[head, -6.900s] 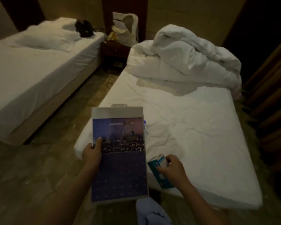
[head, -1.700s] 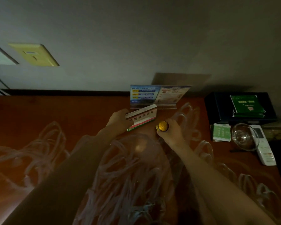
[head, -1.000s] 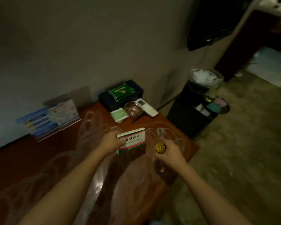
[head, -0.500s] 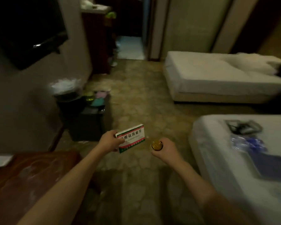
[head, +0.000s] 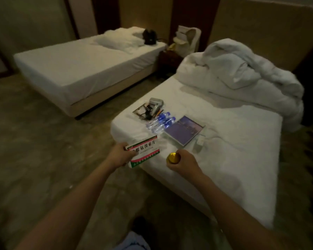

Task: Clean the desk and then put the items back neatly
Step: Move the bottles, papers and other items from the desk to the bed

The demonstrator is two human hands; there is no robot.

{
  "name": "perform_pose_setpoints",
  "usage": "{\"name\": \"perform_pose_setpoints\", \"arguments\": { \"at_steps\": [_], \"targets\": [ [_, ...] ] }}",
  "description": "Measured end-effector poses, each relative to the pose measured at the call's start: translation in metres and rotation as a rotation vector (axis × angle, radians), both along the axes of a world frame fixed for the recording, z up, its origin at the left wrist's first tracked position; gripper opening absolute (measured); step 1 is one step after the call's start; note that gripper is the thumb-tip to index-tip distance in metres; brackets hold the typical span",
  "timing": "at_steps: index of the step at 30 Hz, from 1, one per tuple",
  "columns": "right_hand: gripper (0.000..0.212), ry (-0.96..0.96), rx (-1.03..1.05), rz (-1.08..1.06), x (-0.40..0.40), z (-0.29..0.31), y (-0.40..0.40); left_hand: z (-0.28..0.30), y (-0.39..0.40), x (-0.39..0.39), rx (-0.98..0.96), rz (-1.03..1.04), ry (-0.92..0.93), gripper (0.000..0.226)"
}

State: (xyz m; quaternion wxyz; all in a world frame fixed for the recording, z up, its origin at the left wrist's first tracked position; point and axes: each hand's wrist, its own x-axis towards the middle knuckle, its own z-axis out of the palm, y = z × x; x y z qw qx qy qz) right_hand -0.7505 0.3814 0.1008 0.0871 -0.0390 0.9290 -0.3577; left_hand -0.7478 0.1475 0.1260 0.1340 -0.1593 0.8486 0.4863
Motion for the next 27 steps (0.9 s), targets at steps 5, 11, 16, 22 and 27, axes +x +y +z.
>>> {"name": "perform_pose_setpoints", "arguments": {
  "at_steps": [5, 11, 16, 22, 27],
  "targets": [
    [0.029, -0.039, 0.012, -0.167, -0.07, -0.014, 0.023, -0.008, 0.017, -0.119, -0.033, -0.113, -0.039, 0.01],
    [0.029, -0.119, -0.011, -0.373, -0.132, -0.036, 0.054, -0.033, 0.055, -0.222, -0.055, -0.253, -0.125, 0.025],
    [0.029, -0.22, -0.038, -0.519, -0.177, -0.069, 0.102, -0.076, 0.109, -0.288, -0.097, -0.402, -0.239, 0.019],
    [0.025, -0.323, -0.092, -0.51, -0.267, -0.113, 0.142, -0.112, 0.162, -0.365, -0.146, -0.399, -0.344, 0.028],
    [0.026, -0.397, -0.043, -0.415, -0.334, -0.145, 0.153, -0.142, 0.18, -0.408, -0.047, -0.287, -0.421, 0.02]
  ]
}}
